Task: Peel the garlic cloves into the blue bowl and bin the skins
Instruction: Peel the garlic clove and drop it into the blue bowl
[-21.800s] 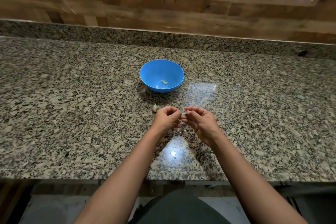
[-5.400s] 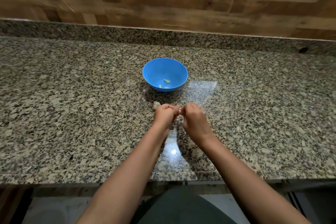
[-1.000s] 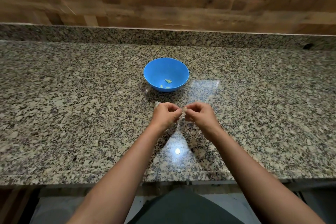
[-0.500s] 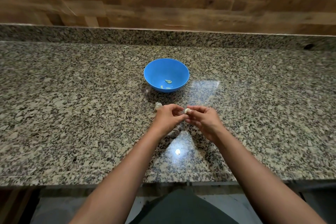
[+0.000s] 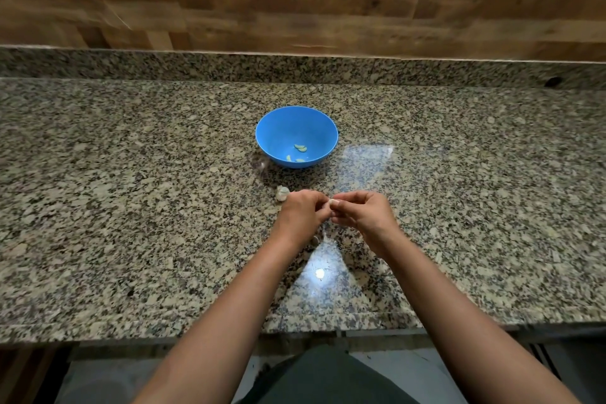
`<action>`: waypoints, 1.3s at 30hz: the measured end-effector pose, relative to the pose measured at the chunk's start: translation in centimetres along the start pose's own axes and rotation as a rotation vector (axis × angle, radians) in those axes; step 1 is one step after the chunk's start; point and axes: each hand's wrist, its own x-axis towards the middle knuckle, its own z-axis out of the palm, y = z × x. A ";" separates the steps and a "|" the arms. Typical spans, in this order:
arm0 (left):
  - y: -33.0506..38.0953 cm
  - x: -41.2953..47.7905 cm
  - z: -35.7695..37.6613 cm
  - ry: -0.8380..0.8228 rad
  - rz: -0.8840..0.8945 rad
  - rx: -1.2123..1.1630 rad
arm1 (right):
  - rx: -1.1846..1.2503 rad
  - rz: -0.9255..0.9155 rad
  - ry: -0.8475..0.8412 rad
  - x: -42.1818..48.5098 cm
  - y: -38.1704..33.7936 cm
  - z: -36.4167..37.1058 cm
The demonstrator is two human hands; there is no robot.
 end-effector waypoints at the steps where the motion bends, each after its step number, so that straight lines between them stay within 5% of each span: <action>1: 0.0 0.0 0.0 -0.005 0.001 0.013 | -0.013 -0.003 0.003 0.0 0.0 0.0; 6: -0.1 0.2 0.2 0.017 -0.044 -0.049 | 0.012 -0.009 0.010 -0.2 0.0 0.1; 17: -0.6 0.3 0.6 -0.031 -0.315 -0.609 | 0.020 -0.030 0.039 -0.2 0.3 0.1; 26: -0.8 0.5 0.6 0.004 -0.285 -0.409 | 0.316 0.099 0.024 -0.4 0.0 0.8; 39: -0.5 0.2 0.5 -0.069 -0.293 -0.657 | 0.335 0.087 -0.020 -0.5 0.1 0.5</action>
